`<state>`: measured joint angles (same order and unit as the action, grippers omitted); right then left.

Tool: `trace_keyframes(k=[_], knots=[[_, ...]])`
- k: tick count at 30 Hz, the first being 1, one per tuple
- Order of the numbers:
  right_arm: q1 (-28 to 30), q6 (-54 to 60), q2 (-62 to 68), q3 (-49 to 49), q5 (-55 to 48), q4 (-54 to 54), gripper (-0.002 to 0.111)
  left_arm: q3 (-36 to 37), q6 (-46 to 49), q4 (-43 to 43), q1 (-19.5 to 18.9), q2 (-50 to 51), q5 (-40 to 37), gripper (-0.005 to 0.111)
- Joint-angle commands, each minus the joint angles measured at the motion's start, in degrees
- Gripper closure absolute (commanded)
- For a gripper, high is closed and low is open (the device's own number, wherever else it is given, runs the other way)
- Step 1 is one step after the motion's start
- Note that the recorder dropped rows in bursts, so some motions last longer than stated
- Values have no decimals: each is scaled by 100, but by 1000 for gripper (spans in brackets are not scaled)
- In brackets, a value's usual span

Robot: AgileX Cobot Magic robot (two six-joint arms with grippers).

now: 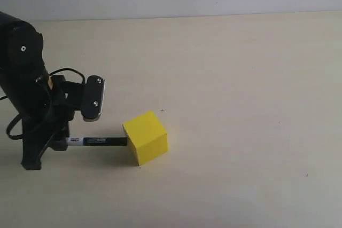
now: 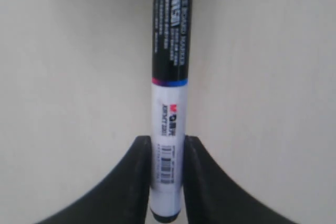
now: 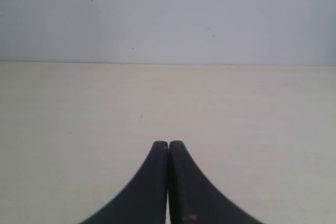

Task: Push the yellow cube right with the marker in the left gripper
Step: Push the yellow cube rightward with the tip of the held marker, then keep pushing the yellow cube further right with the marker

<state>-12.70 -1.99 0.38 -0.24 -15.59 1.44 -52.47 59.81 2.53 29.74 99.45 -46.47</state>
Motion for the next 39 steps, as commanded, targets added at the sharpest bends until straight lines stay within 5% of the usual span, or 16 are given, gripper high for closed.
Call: trace_keyframes(k=[1, 15, 39], knots=[[47, 20, -38, 24, 21, -6, 108, -247, -39, -253, 346, 76, 849, 107], [47, 19, -38, 24, 21, -6, 108, -412, -336, -141, 223, 119, -22, 107], [47, 19, -38, 24, 21, -6, 108, -412, -737, 429, 140, 469, 294, 107]])
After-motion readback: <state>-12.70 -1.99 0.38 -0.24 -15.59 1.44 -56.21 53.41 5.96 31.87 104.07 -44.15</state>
